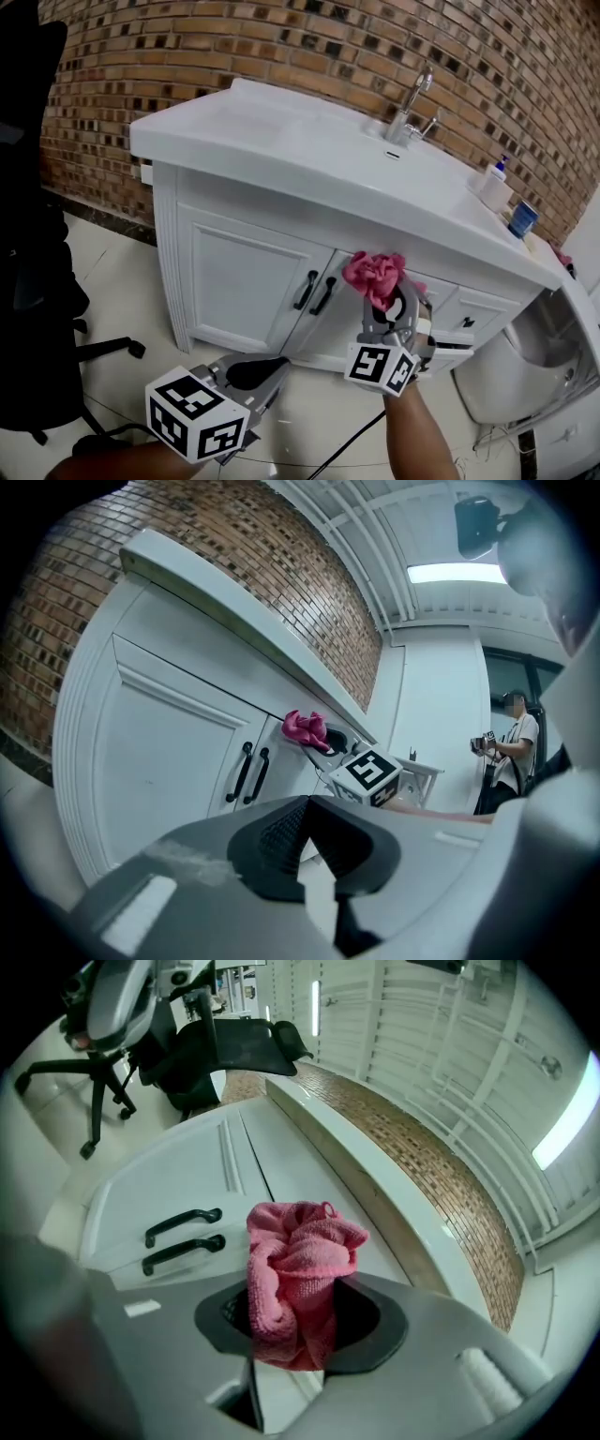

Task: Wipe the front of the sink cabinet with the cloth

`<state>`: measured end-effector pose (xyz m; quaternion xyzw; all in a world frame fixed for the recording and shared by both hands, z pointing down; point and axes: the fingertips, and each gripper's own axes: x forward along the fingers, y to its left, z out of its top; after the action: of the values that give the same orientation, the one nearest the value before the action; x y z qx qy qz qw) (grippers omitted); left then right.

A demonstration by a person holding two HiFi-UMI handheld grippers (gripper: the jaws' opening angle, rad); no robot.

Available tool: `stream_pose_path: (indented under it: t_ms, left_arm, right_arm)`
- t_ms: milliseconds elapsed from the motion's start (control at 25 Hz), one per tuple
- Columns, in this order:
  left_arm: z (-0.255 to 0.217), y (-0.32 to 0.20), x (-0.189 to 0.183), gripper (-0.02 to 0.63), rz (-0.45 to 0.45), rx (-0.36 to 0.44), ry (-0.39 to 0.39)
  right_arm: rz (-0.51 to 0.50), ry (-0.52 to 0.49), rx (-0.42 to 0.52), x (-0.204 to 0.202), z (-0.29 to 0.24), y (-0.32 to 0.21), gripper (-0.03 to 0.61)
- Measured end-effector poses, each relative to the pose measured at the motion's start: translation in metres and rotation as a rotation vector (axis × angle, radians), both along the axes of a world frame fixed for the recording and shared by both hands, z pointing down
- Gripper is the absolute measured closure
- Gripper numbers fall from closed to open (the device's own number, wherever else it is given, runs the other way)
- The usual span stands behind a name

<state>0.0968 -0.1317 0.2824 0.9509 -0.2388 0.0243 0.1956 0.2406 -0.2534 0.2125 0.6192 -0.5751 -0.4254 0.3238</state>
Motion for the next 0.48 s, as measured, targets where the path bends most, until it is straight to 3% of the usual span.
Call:
stream_pose_path:
  t_ms: [120, 480]
  left_arm:
    - [-0.004, -0.001, -0.002, 0.611, 0.001, -0.001, 0.010]
    - [0.002, -0.001, -0.003, 0.611, 0.004, -0.013, -0.002]
  right_arm:
    - [0.013, 0.042, -0.007, -0.010, 0.003, -0.014, 0.425]
    - [0.024, 0.033, 0.005, -0.006, 0.032, -0.021, 0.426]
